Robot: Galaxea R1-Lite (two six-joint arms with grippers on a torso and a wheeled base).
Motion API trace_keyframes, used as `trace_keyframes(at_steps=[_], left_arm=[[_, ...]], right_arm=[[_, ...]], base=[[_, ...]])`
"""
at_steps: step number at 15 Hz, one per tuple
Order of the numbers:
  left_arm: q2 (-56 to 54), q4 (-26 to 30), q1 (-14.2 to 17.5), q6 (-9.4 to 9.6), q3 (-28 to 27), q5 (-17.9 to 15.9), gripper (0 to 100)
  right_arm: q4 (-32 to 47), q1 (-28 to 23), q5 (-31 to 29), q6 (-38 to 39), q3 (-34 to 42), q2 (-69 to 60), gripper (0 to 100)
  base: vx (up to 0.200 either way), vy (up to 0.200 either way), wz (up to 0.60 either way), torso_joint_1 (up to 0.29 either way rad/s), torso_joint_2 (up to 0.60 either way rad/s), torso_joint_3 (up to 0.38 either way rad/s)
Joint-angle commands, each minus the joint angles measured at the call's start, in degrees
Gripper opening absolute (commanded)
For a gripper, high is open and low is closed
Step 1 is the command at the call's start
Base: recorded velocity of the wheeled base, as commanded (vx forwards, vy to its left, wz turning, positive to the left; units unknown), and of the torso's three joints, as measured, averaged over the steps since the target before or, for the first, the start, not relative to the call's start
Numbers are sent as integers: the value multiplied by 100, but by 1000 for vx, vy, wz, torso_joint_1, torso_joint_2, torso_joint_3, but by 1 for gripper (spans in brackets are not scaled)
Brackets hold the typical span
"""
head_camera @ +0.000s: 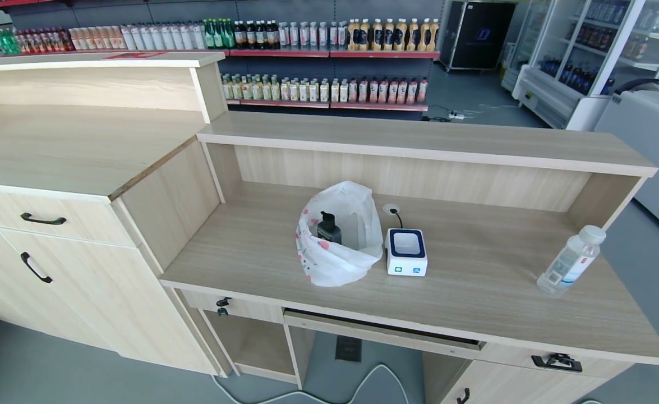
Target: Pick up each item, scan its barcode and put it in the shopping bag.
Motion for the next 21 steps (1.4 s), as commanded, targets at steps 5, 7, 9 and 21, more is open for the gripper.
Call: trace_keyframes(at_steps=[5, 7, 9, 21], left_arm=[[-1, 2, 0, -1, 0, 0, 100], [-1, 2, 0, -1, 0, 0, 100], [-1, 2, 0, -1, 0, 0, 100], [-1, 2, 0, -1, 0, 0, 100]], right_arm=[[-1411, 0, 31, 304, 17, 1386, 100], [-1947, 17, 31, 638, 0, 1667, 100], [-1991, 228, 23, 823, -141, 1825, 100], [-2106, 1546, -232, 920, -923, 2388, 100]], base=[[0, 0, 0, 0, 0, 0], [0, 0, 0, 0, 0, 0], [0, 0, 0, 0, 0, 0], [0, 0, 0, 0, 0, 0]])
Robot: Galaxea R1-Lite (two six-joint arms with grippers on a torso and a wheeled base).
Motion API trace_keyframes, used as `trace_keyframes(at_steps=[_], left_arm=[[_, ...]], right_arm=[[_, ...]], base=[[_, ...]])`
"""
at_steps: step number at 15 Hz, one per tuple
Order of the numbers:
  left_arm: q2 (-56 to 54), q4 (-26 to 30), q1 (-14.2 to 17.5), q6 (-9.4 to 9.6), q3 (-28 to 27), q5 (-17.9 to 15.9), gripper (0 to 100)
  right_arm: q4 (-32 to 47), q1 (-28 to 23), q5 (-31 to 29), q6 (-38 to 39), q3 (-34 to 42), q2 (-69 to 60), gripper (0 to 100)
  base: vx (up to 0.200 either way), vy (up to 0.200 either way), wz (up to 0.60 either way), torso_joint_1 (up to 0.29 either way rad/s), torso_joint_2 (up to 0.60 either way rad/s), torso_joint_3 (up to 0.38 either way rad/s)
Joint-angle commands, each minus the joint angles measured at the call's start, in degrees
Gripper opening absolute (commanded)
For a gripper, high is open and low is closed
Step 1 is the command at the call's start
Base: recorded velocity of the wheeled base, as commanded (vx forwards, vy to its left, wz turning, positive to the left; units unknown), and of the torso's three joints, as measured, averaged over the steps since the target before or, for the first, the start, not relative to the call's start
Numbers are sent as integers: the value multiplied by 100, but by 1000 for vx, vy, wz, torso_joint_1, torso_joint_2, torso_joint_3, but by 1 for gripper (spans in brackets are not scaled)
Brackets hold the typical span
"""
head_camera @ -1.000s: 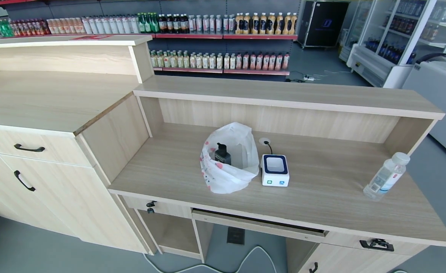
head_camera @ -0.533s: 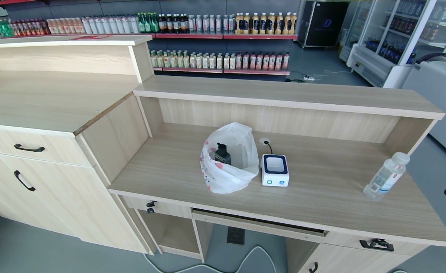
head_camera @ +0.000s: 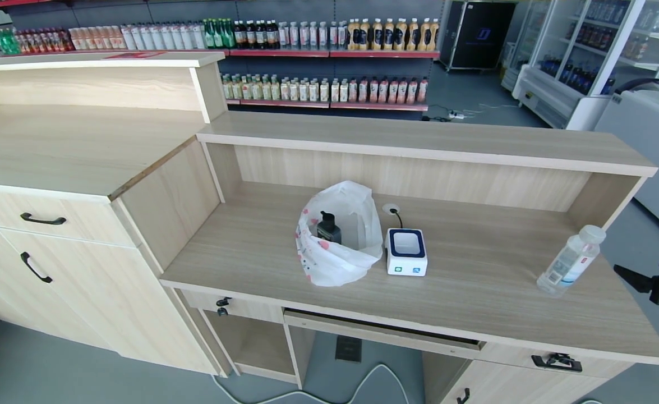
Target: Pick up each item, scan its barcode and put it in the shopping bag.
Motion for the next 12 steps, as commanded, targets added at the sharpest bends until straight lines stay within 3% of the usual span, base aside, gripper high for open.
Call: trace_keyframes(at_steps=[1, 12], left_arm=[[-1, 2, 0, -1, 0, 0, 100], [-1, 2, 0, -1, 0, 0, 100]], right_arm=[[-103, 147, -30, -9, -68, 170, 100], [-156, 692, -39, -449, -613, 698, 100]], base=[[0, 0, 0, 0, 0, 0], [0, 0, 0, 0, 0, 0]])
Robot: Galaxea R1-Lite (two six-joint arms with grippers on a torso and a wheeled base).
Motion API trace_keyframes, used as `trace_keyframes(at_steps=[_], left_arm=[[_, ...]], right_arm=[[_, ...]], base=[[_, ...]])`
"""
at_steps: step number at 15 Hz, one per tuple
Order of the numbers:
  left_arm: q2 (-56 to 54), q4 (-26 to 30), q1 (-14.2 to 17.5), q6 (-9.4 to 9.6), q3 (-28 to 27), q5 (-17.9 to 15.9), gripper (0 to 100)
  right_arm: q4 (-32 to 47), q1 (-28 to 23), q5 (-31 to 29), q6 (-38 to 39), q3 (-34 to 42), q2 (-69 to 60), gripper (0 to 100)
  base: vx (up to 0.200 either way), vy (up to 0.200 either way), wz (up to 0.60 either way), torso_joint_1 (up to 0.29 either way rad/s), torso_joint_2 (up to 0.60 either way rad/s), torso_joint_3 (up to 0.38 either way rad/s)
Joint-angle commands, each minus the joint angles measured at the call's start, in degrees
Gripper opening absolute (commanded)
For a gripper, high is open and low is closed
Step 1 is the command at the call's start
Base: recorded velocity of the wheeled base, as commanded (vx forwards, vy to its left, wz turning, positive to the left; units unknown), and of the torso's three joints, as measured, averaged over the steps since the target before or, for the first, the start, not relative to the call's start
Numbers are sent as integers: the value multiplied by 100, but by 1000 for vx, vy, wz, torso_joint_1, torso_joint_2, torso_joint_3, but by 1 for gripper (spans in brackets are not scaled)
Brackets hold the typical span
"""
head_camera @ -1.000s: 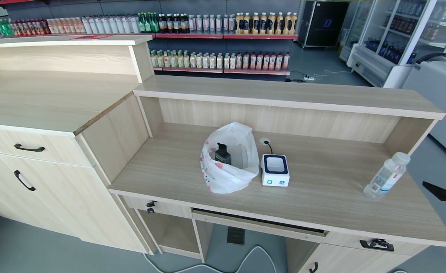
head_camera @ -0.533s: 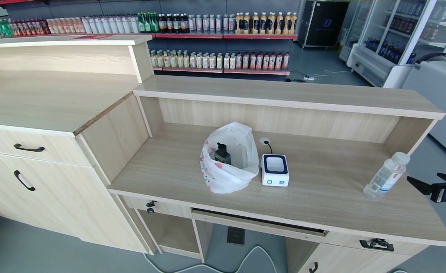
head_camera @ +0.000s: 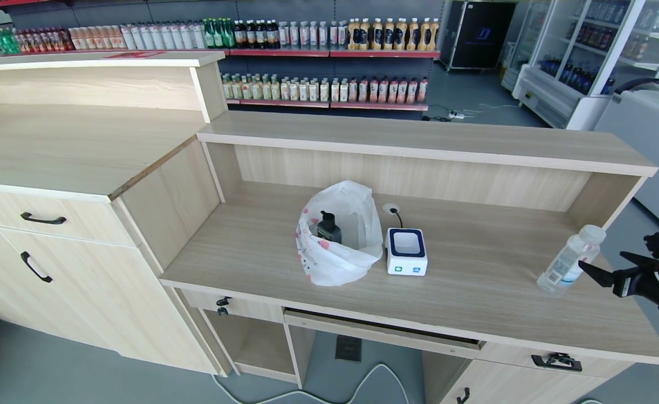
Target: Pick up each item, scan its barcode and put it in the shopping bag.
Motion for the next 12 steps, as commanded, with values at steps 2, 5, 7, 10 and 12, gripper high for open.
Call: trace_keyframes(at_steps=[2, 5, 7, 10, 12], left_arm=[[-1, 2, 0, -4, 0, -2, 100], [-1, 2, 0, -4, 0, -2, 100], [-1, 2, 0, -4, 0, -2, 100], [-1, 2, 0, -4, 0, -2, 100], [-1, 2, 0, -4, 0, -2, 100]], right_arm=[[-11, 111, 7, -16, -145, 175, 100], [-11, 234, -2, -43, -373, 333, 100], [-11, 304, -11, -175, -514, 500, 100], [-11, 340, -11, -412, -496, 641, 100], [-11, 428, -37, -491, -522, 746, 100]], base=[[0, 0, 0, 0, 0, 0], [0, 0, 0, 0, 0, 0], [0, 0, 0, 0, 0, 0], [0, 0, 0, 0, 0, 0], [0, 0, 0, 0, 0, 0]])
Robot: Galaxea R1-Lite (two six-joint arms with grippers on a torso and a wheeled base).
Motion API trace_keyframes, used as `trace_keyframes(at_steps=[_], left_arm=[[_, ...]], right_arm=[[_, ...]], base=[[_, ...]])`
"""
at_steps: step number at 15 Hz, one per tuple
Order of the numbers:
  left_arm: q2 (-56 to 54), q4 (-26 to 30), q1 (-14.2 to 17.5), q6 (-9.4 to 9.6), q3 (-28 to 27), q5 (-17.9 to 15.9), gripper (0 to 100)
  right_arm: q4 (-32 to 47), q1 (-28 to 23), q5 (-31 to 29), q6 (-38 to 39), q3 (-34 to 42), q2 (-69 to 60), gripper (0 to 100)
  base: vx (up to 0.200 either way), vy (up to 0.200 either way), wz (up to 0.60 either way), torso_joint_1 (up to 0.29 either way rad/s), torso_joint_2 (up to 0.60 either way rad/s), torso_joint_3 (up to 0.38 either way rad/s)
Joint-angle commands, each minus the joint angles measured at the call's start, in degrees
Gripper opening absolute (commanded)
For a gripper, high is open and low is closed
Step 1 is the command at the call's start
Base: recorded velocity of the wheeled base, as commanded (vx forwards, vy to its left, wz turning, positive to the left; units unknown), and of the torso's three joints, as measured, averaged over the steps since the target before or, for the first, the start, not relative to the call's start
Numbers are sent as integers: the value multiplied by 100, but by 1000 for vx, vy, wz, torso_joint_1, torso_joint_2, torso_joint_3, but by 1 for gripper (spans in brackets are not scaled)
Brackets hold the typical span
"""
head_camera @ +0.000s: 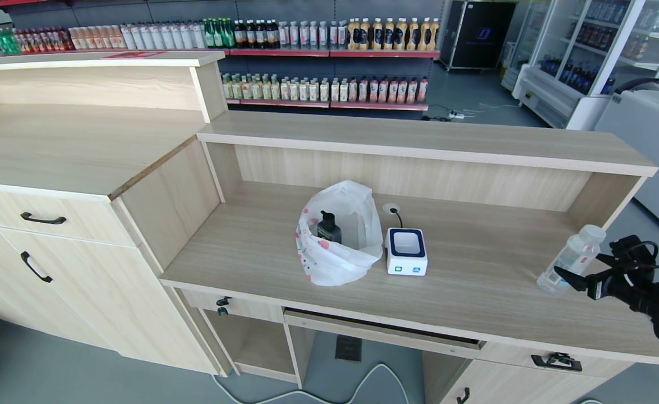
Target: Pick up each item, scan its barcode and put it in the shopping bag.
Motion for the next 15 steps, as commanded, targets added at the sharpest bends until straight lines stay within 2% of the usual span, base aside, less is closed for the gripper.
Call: trace_keyframes(at_steps=[1, 8, 11, 15], left_arm=[[-1, 0, 0, -4, 0, -2, 100], [-1, 0, 0, -4, 0, -2, 100], [-1, 0, 0, -4, 0, -2, 100], [-1, -9, 0, -4, 0, -2, 100]], right_arm=[[-11, 89, 3, -3, -77, 128, 100], [-11, 264, -15, -3, -446, 313, 100], [-2, 326, -410, 14, -639, 418, 100], [-2, 361, -410, 23, -683, 480, 100]], base=[[0, 0, 0, 0, 0, 0], [0, 0, 0, 0, 0, 0], [0, 0, 0, 0, 0, 0], [0, 0, 0, 0, 0, 0]])
